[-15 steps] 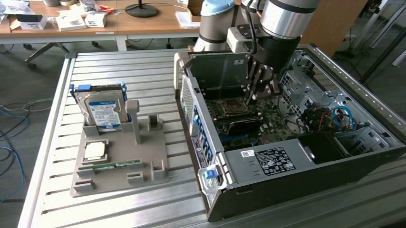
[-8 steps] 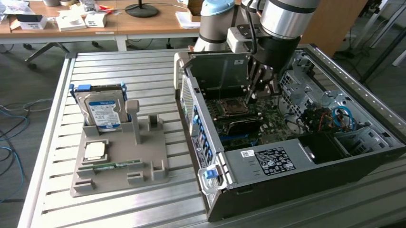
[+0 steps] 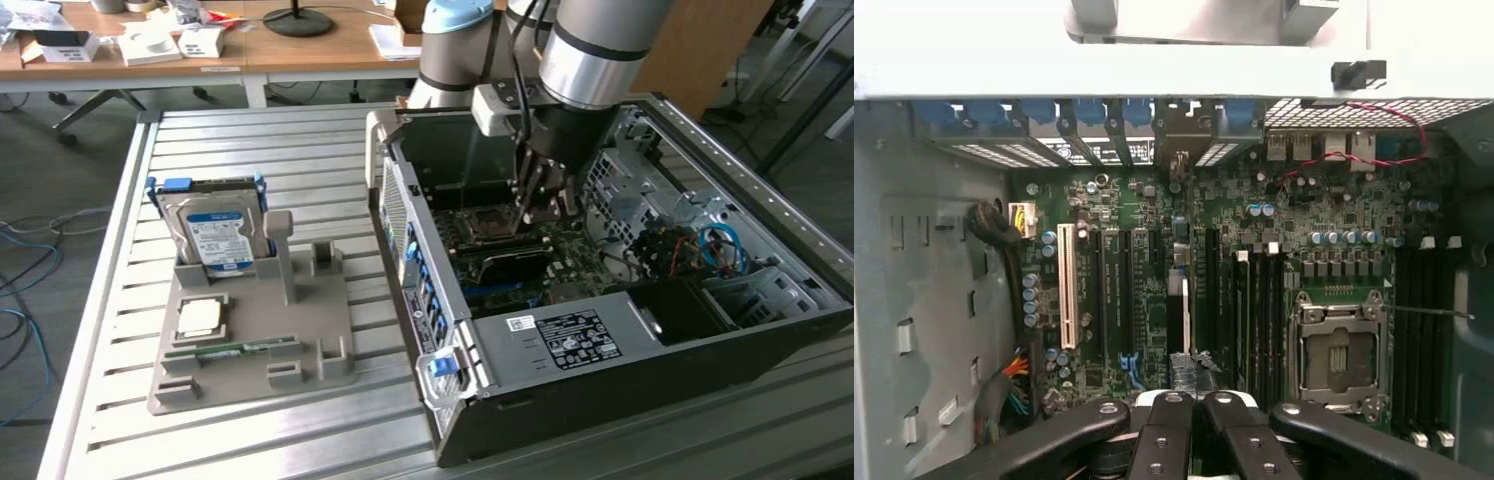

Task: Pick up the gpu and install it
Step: 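Press down on the gpu until it lock into place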

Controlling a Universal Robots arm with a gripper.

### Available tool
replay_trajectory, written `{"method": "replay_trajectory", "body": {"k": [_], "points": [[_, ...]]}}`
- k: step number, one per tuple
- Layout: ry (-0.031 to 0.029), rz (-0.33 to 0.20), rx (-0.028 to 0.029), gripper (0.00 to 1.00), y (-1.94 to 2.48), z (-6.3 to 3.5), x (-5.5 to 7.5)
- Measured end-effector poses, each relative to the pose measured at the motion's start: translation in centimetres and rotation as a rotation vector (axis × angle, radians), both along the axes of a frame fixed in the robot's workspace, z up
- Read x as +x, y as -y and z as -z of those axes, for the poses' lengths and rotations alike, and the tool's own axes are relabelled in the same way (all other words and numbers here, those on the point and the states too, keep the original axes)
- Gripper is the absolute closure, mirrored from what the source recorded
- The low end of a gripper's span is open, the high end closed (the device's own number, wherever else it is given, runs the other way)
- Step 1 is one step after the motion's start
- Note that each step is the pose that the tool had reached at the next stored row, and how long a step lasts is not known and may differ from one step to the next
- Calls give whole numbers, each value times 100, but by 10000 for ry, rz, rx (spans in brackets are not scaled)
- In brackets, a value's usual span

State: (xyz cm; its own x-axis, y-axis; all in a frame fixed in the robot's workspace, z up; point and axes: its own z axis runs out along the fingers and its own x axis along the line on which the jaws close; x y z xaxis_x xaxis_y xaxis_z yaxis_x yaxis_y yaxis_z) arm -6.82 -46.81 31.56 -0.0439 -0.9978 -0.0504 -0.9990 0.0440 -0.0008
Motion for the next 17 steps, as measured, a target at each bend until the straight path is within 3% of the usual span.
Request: {"method": "replay_trajectory", "body": {"k": [17], "points": [[-1, -2, -1, 89, -1, 207, -36]]}}
